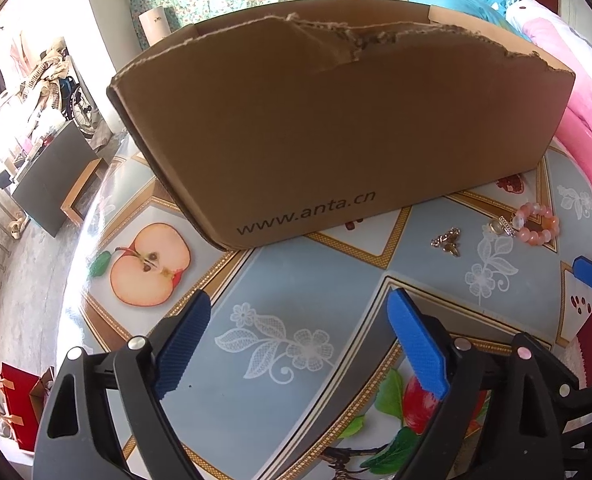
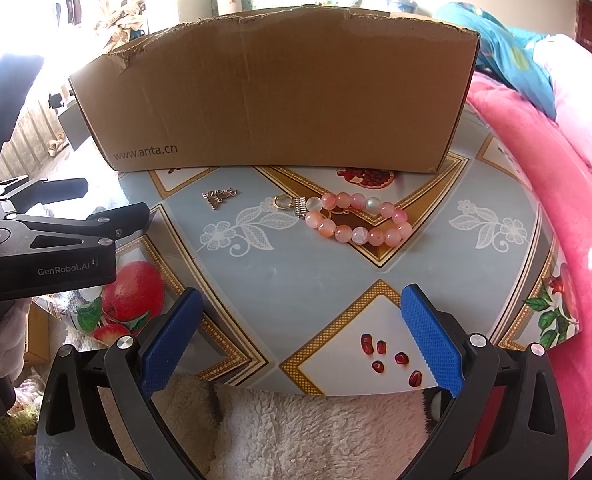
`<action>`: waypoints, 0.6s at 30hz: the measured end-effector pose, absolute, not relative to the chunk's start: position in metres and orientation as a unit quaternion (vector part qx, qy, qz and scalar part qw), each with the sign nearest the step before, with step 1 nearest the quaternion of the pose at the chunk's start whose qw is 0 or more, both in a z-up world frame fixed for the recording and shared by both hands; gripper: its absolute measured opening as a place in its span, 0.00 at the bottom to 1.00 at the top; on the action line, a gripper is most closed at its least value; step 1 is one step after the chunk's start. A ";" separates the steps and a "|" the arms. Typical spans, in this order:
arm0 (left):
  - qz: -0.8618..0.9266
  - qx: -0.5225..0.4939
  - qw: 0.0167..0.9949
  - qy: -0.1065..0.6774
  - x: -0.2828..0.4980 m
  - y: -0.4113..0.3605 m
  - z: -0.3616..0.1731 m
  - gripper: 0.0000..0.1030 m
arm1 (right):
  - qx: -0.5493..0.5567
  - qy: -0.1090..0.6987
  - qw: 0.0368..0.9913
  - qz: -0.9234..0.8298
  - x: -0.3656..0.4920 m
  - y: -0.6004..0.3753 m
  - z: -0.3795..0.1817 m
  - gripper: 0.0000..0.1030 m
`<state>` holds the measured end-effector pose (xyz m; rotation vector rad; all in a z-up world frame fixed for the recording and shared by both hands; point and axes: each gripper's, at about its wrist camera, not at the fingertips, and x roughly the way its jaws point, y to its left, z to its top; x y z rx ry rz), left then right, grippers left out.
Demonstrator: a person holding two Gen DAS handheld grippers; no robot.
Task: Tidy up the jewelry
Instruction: 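Hover both grippers above the pink bead bracelet and small gold charms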
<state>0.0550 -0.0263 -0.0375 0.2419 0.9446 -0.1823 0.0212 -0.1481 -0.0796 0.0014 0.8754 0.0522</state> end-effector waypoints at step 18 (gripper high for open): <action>-0.092 0.092 0.879 0.458 0.060 -0.012 -0.041 0.89 | -0.005 0.437 0.899 0.036 0.030 -0.152 -0.079 0.92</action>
